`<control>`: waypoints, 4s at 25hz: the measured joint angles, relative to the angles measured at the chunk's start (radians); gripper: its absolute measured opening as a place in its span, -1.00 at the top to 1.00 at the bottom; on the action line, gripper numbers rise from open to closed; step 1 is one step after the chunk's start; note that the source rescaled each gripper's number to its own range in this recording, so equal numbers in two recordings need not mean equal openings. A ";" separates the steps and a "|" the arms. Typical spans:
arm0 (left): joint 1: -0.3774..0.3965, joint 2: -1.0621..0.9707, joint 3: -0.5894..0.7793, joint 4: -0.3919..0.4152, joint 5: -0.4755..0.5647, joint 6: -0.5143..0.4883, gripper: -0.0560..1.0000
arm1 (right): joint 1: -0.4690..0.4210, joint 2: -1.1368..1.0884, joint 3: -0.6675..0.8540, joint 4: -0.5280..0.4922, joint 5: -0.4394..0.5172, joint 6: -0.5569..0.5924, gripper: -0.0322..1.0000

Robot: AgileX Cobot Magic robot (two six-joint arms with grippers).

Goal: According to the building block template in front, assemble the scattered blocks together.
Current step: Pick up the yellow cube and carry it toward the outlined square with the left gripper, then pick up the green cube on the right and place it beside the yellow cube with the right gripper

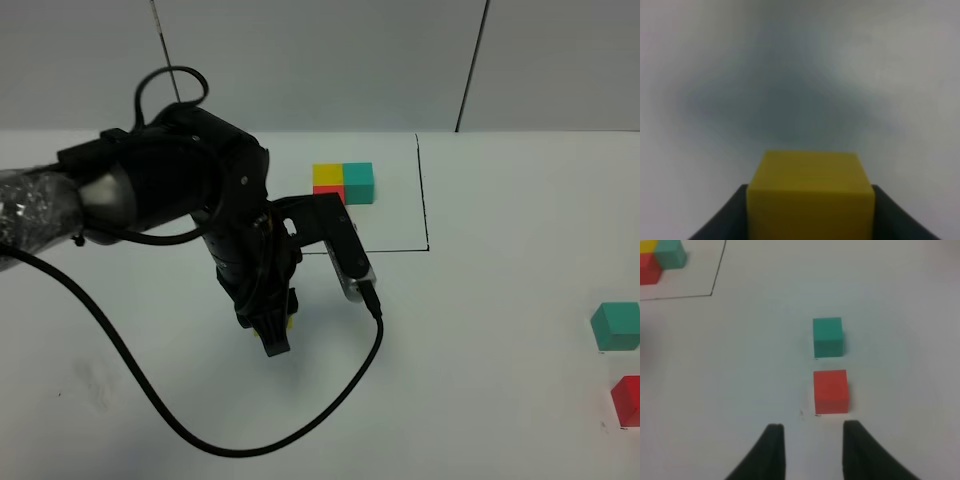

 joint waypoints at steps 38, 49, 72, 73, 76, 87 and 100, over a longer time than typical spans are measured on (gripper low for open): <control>-0.035 0.199 -0.002 -0.061 -0.252 0.235 0.89 | 0.000 0.000 0.000 0.000 0.000 0.000 0.93; -0.035 0.199 -0.004 -0.062 -0.242 0.234 0.87 | 0.000 0.000 0.000 0.000 0.000 0.000 0.93; -0.022 -0.261 -0.004 0.439 -0.034 -0.633 -1.00 | 0.000 0.000 0.000 0.000 0.000 0.000 0.93; -0.019 -0.282 -0.004 0.509 0.013 -0.698 -1.00 | 0.000 0.000 0.000 0.000 0.000 0.000 0.93; -0.015 -0.333 -0.004 0.690 0.179 -0.864 -0.99 | 0.000 0.000 0.000 0.000 0.000 0.000 0.93; -0.013 -0.602 -0.004 0.828 0.318 -1.090 -0.83 | 0.000 0.000 0.000 0.001 0.000 0.000 0.93; -0.013 -1.156 0.024 0.608 0.317 -1.080 -0.62 | 0.000 0.000 0.000 0.001 0.000 0.000 0.93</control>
